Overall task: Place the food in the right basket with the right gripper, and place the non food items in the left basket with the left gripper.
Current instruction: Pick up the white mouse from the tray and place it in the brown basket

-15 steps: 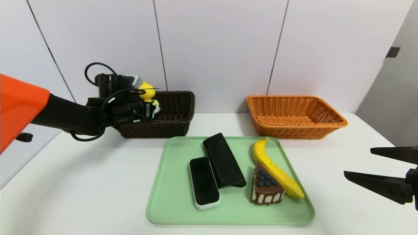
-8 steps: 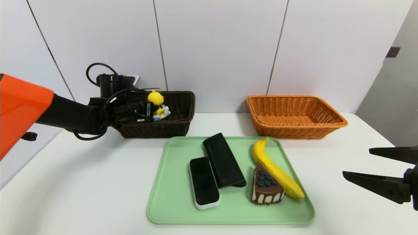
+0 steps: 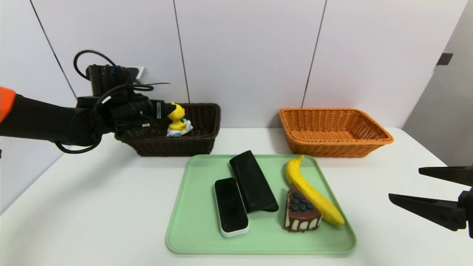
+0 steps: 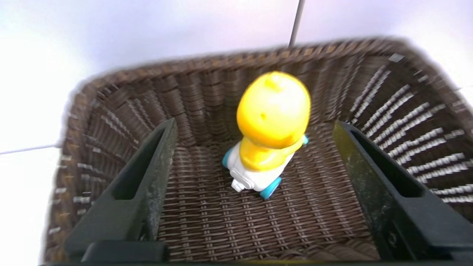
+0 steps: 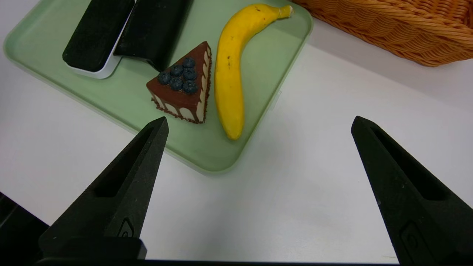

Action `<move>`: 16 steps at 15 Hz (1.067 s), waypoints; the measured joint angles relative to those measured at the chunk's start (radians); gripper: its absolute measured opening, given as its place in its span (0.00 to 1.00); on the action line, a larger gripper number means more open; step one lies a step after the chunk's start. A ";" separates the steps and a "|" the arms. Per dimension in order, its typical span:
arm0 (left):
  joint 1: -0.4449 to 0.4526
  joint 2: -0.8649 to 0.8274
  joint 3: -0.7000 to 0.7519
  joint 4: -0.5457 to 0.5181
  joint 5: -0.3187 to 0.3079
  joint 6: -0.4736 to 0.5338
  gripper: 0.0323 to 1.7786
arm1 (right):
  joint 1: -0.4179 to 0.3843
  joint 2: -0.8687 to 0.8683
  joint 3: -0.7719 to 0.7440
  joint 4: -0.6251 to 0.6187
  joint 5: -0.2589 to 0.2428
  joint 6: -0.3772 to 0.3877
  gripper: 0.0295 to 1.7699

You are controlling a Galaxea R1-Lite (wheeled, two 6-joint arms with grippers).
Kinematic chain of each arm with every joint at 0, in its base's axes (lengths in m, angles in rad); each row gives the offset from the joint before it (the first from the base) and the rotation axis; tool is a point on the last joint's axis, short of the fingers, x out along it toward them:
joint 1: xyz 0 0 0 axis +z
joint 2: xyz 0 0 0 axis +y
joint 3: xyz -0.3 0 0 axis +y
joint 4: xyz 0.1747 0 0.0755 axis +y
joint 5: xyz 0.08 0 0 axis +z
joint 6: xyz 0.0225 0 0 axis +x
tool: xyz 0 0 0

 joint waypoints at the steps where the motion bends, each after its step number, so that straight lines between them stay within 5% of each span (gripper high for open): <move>1: 0.000 -0.033 0.012 0.001 0.000 0.000 0.86 | 0.000 -0.001 0.000 0.000 -0.001 0.001 0.97; 6: -0.016 -0.226 0.098 0.014 0.003 -0.010 0.91 | 0.000 -0.009 0.000 0.001 -0.002 0.003 0.97; 10: -0.098 -0.366 0.139 0.220 0.041 -0.094 0.93 | 0.000 -0.012 0.007 0.001 -0.003 0.003 0.97; 16: -0.391 -0.436 0.133 0.482 0.294 -0.198 0.94 | 0.000 -0.014 0.038 -0.001 -0.002 0.004 0.97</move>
